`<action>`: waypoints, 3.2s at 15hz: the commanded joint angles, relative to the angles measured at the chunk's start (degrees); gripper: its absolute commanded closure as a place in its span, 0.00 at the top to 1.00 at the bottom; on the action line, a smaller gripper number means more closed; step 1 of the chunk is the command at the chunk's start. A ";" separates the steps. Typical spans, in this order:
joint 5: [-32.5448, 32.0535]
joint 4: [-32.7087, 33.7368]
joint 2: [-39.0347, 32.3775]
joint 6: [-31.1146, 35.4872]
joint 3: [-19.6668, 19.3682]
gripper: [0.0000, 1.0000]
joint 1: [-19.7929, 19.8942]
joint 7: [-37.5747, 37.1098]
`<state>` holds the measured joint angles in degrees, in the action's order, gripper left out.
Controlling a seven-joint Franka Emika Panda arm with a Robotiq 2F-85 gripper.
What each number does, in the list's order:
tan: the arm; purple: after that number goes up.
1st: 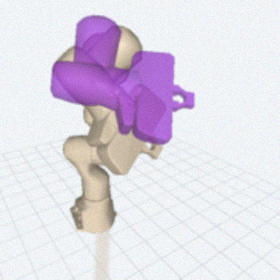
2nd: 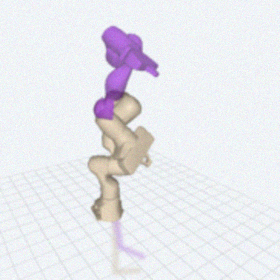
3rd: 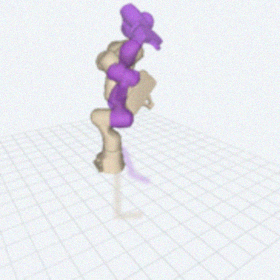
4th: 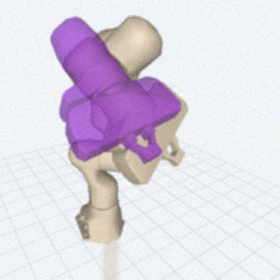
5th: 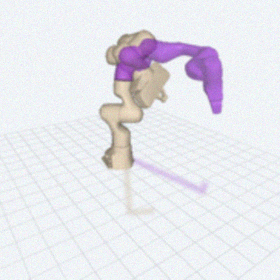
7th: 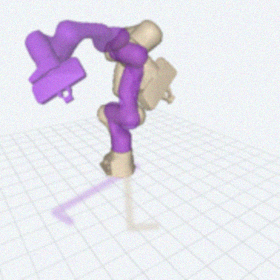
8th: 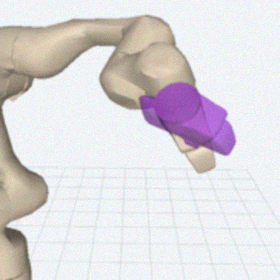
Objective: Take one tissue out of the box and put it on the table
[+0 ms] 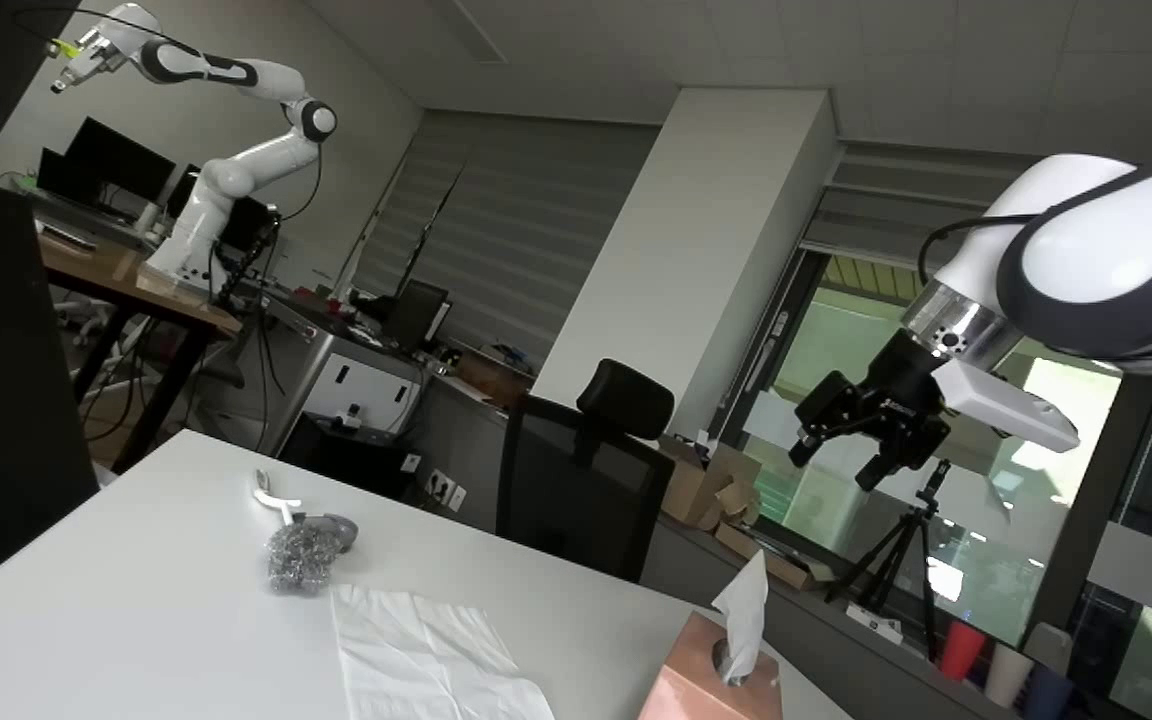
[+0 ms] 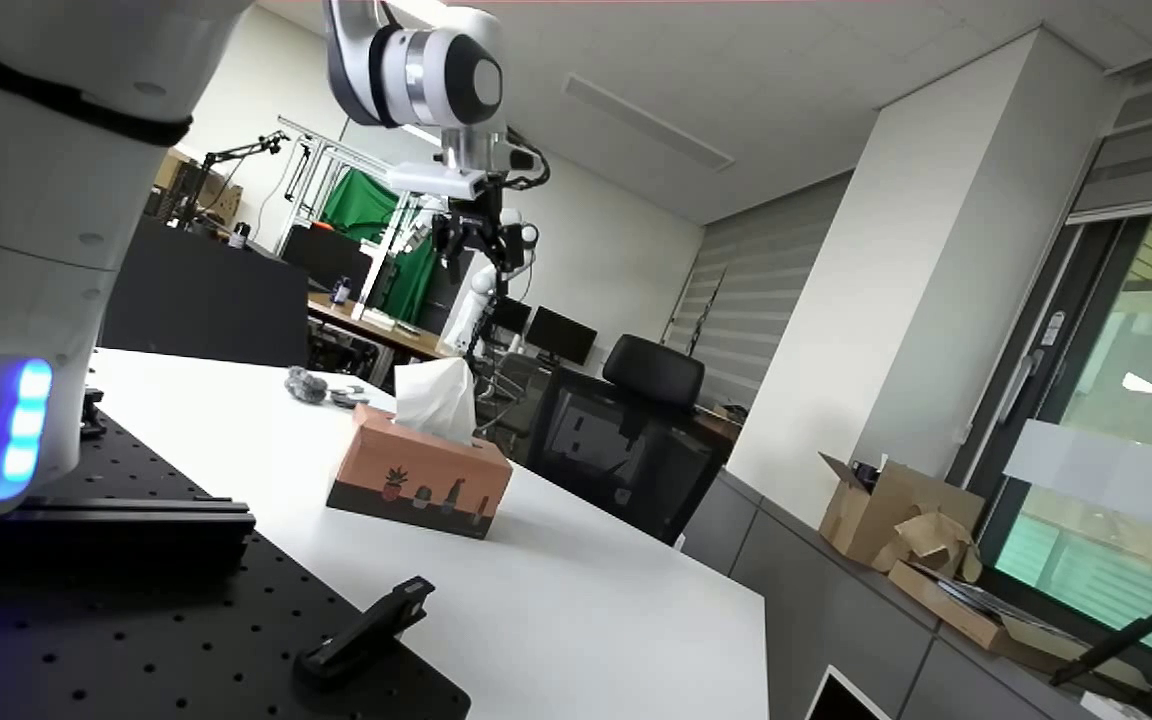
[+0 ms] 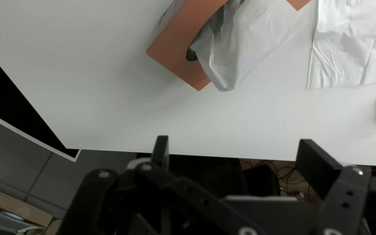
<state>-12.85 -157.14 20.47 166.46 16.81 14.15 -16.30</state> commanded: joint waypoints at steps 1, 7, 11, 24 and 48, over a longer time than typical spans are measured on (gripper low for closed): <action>-7.66 3.48 -5.67 0.46 8.09 1.00 8.84 -7.67; -4.10 0.95 -3.50 0.91 5.46 1.00 5.36 -3.50; -4.10 0.94 -3.49 0.91 5.43 1.00 5.31 -3.50; -15.52 7.39 -4.18 0.87 29.52 1.00 30.48 -33.97; -21.45 19.29 -30.48 -22.51 47.70 1.00 46.89 -51.57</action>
<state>-31.61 -141.41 -4.40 149.92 66.14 63.02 -63.83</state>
